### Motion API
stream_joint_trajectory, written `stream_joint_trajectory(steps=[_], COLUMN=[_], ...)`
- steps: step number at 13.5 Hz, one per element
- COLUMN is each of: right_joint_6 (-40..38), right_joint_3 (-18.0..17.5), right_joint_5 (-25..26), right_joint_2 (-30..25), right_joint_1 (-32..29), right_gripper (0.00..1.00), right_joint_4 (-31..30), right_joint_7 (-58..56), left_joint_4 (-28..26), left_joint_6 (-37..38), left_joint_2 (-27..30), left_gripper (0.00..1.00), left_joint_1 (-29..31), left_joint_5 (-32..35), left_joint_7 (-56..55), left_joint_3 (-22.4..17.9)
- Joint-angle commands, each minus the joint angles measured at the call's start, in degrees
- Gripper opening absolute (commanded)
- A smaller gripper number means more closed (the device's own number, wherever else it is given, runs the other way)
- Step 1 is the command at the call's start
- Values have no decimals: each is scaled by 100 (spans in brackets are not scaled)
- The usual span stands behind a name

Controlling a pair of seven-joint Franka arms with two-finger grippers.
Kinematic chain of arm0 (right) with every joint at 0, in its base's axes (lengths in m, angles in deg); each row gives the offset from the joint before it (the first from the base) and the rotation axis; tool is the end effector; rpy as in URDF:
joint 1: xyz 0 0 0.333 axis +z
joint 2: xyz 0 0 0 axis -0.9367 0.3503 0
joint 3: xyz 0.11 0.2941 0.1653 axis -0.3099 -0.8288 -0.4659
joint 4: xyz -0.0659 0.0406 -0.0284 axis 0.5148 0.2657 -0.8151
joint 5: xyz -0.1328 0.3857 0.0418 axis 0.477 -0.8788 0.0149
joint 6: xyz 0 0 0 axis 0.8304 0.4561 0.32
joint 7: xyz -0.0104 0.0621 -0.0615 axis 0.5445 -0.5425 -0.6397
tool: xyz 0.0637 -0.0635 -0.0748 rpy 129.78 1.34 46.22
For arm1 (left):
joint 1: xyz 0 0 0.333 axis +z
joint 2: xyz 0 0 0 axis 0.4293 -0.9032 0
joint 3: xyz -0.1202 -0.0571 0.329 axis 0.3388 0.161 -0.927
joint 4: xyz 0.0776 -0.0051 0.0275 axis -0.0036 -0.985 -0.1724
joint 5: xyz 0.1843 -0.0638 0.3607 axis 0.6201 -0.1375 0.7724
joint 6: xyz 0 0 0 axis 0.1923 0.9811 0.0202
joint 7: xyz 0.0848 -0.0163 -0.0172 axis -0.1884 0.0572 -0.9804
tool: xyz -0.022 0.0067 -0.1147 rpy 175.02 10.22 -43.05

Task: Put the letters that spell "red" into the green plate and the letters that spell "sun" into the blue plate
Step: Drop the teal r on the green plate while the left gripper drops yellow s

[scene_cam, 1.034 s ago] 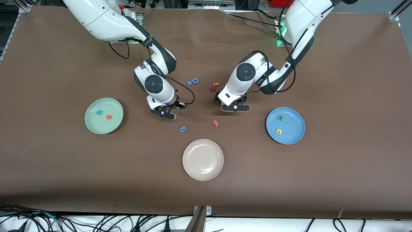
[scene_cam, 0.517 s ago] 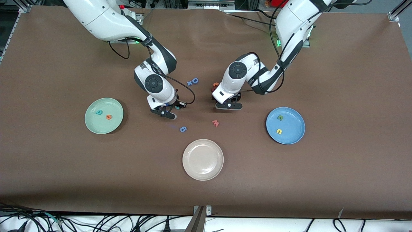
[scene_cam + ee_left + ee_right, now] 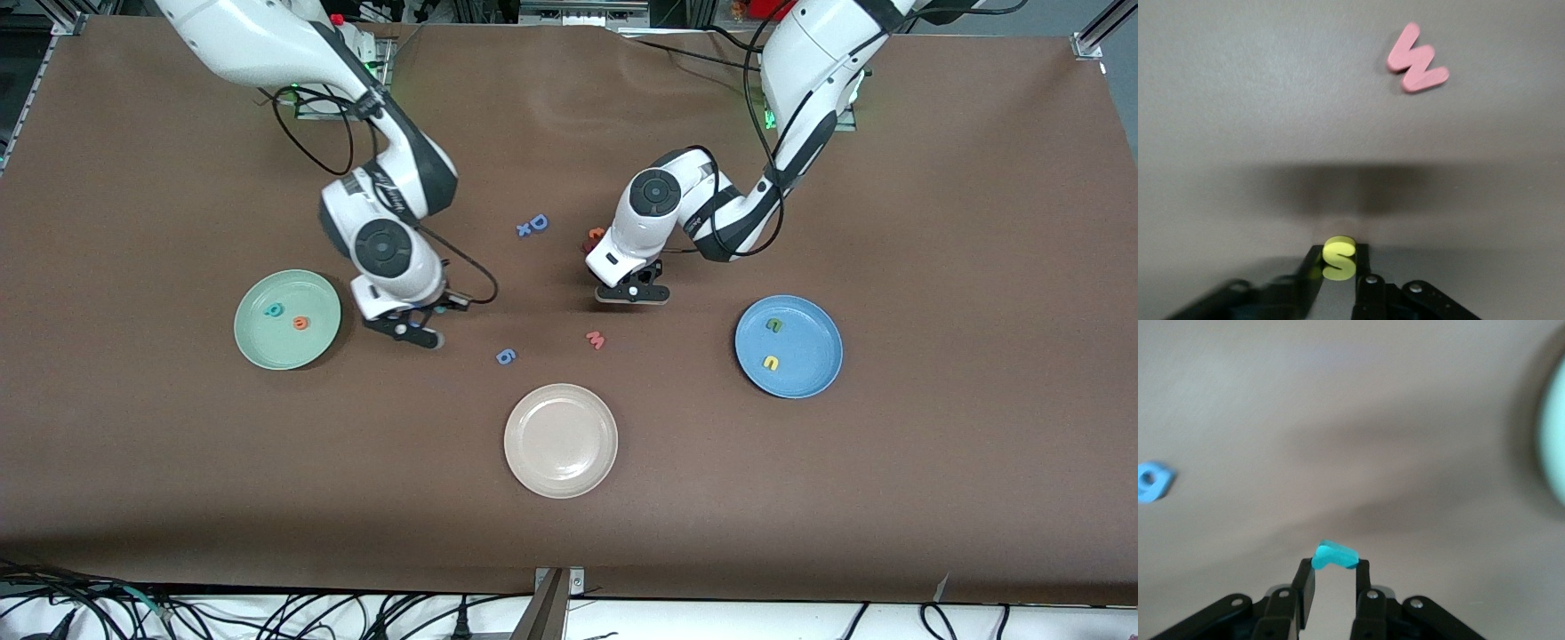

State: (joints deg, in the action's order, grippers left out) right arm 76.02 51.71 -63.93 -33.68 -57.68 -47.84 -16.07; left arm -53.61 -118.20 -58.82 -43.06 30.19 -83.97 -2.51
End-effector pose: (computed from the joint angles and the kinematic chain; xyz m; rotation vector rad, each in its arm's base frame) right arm 0.5983 0.2811 0.2787 2.9866 -0.4227 -0.2213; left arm 0.4866 -0.4325 0.1832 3.0477 0.0269 -0.0626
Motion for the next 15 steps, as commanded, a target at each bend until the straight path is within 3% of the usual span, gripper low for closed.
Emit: stream_joint_trajectory(steps=[1, 3, 7, 10, 12, 14, 15], right_joint_6=[-389, -451, 5, 540, 726, 727, 727], right_joint_3=[552, 1000, 1677, 1924, 2013, 2048, 2057], right_joint_5=[-11, -28, -63, -90, -90, -90, -90], right_joint_2=[-217, -340, -841, -1254, -1229, -1229, -1229], right_joint_1=[-30, -30, -57, -57, -57, -57, -57], right_gripper=[27, 27, 28, 30, 32, 70, 83], right_joint_4=[-34, -200, -1183, -1948, -2020, -2020, -2020], right_joint_7=[-966, -1652, -2662, -2824, -2946, -2947, -2947], left_joint_4=[20, 37, 686, 872, 864, 872, 872], left_joint_6=[-20, 268, 2006, 2756, 3037, 3048, 3039], left_joint_2=[5, 206, 549, 786, 813, 796, 770], left_gripper=[9, 9, 9, 9, 10, 12, 12], left_joint_1=[-90, -64, 6, 365, 795, 1383, 1699], left_joint_5=[176, 184, 184, 176, 176, 184, 184], left_joint_7=[-198, -137, 432, 1371, 2424, 3532, 4094], left_joint_3=[-34, -42, -7, -16, -33, -33, -42])
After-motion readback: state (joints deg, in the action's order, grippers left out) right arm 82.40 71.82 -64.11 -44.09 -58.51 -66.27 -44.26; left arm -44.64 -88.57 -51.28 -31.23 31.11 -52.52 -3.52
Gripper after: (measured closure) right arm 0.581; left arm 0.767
